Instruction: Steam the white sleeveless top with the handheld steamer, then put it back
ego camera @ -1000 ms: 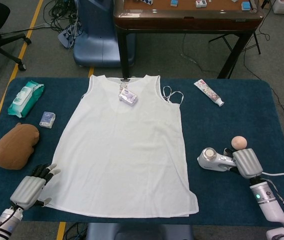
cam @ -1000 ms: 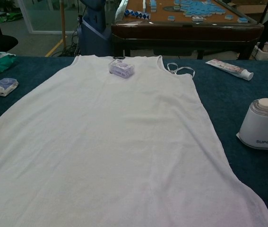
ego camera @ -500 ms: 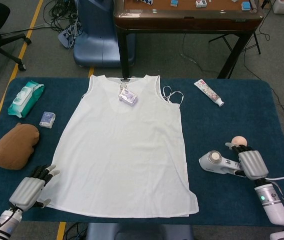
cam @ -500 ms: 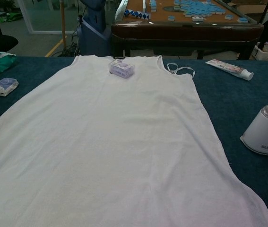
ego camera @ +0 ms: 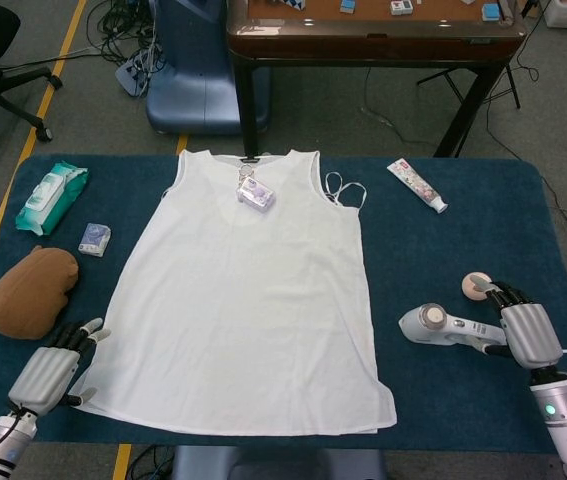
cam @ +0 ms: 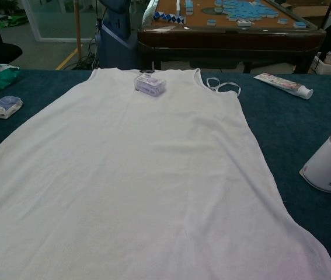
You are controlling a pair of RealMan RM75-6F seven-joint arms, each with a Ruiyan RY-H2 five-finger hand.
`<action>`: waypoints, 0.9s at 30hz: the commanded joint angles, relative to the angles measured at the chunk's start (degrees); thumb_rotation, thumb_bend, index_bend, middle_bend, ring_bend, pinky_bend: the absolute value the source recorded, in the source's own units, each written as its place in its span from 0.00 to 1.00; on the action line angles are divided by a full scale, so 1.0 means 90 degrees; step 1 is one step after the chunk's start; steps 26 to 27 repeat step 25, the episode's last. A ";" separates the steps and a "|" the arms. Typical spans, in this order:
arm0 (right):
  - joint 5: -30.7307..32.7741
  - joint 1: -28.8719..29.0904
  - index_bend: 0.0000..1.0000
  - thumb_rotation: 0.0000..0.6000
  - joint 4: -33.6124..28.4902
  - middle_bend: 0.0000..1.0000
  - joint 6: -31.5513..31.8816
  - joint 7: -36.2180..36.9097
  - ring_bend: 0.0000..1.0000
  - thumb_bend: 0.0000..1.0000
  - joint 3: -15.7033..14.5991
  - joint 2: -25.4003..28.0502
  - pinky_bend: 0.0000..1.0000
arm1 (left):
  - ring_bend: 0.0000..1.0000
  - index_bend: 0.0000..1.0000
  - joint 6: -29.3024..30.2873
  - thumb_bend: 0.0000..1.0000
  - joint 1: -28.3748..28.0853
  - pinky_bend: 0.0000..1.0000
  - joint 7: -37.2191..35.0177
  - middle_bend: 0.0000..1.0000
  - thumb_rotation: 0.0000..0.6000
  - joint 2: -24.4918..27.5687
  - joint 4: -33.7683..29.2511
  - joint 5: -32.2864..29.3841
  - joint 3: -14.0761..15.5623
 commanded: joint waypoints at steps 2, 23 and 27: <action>-0.0065 -0.0235 0.20 1.00 -0.0711 0.38 0.0427 -0.0442 0.27 0.17 0.0101 0.0488 0.31 | 0.02 0.14 0.0248 0.17 0.0076 0.03 -0.0262 0.06 1.00 0.0011 0.0134 -0.0046 -0.0157; 0.0575 -0.1420 0.27 1.00 -0.2162 0.40 0.1069 -0.1446 0.28 0.19 0.0122 0.1476 0.33 | 0.02 0.14 0.2392 0.17 0.1268 0.03 -0.0521 0.06 1.00 -0.0512 0.0684 0.0216 -0.0335; 0.0534 -0.1424 0.27 1.00 -0.2154 0.40 0.1061 -0.1451 0.28 0.19 0.0143 0.1481 0.33 | 0.02 0.14 0.2405 0.17 0.1280 0.03 -0.0488 0.06 1.00 -0.0528 0.0669 0.0248 -0.0350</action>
